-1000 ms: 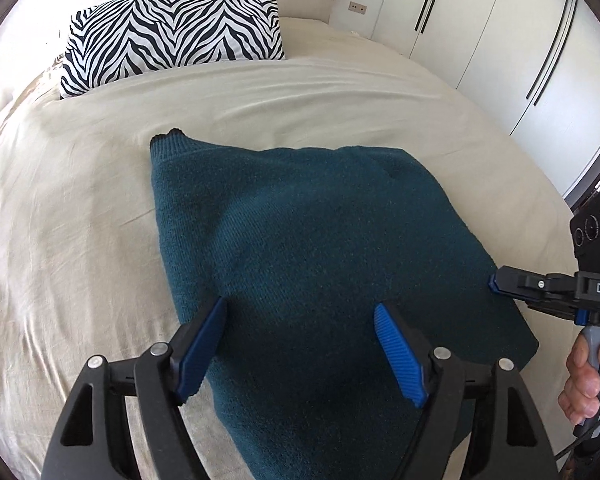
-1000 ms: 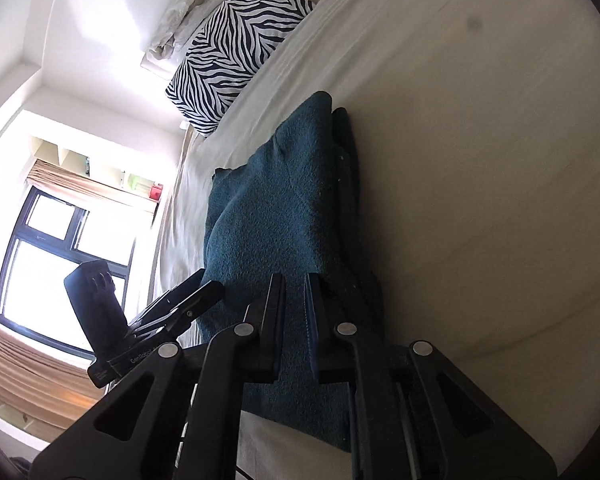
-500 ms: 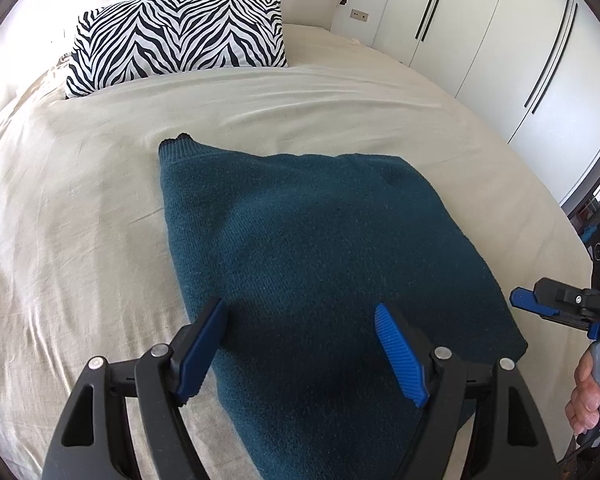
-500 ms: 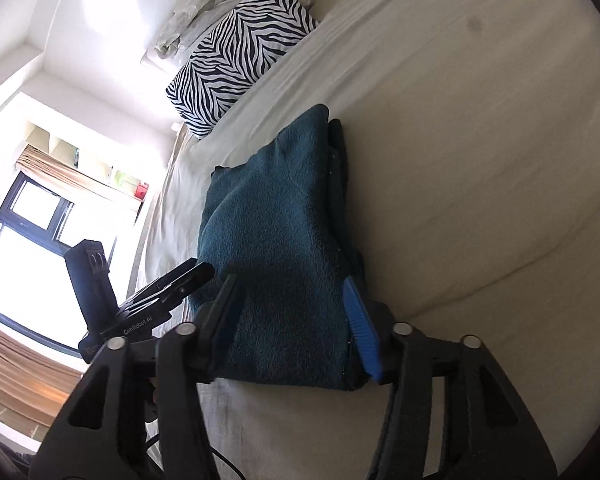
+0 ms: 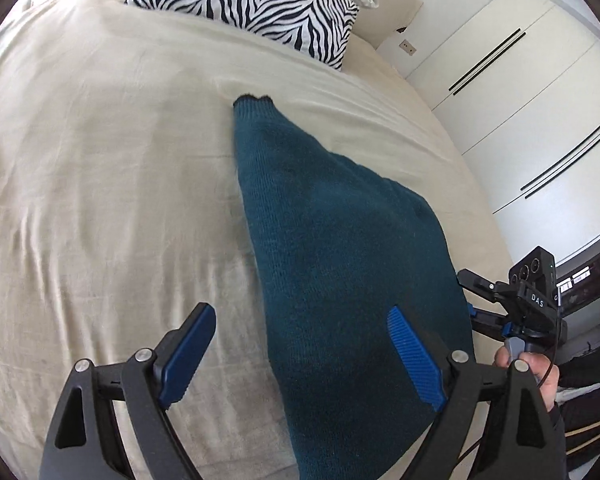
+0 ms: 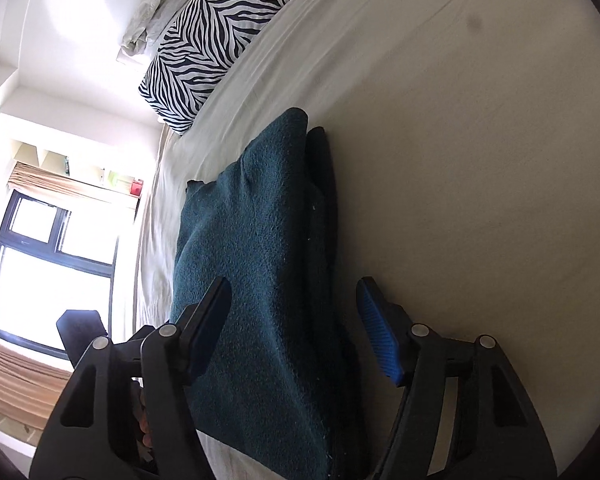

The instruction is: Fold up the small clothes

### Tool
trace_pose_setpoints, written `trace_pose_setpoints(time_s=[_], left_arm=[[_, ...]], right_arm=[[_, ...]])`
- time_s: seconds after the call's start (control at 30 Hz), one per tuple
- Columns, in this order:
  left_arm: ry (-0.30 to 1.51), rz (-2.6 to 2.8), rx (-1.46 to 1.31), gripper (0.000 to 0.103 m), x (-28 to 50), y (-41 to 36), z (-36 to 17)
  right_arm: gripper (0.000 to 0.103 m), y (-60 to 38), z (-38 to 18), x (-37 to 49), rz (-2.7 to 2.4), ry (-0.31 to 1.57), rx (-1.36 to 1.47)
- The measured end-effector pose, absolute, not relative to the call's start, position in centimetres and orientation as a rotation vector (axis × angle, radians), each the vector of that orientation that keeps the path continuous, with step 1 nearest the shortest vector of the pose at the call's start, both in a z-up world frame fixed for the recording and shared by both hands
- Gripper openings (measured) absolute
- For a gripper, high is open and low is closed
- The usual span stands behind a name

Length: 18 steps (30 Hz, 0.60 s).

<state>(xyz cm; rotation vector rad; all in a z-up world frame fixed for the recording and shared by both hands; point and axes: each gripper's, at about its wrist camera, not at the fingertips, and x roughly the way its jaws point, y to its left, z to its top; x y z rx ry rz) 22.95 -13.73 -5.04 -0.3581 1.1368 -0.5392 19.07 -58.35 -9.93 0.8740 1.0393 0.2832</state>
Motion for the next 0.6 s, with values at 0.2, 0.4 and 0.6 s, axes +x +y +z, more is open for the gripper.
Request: trace_pose_setpoints(time_s=[0.2,0.4,0.6], left_arm=[[1.2,-0.604,-0.332,0.066,23.8,-17.1,-6.9],[1.195,-0.598,-0.268,0.046,23.6,-17.6,-5.1],[1.149,-0.589,-0.289,0.043,20.9,-14.5,-2.4]], right_arm=[[0.029,-55.8,-10.9,21.6,0.268,1.118,0.785],[0.021,-53.3,-8.4,20.7,0.201,1.086,0.666],[0.02,-48.5,-2.6,18.3,0.231,1.021,0.539]])
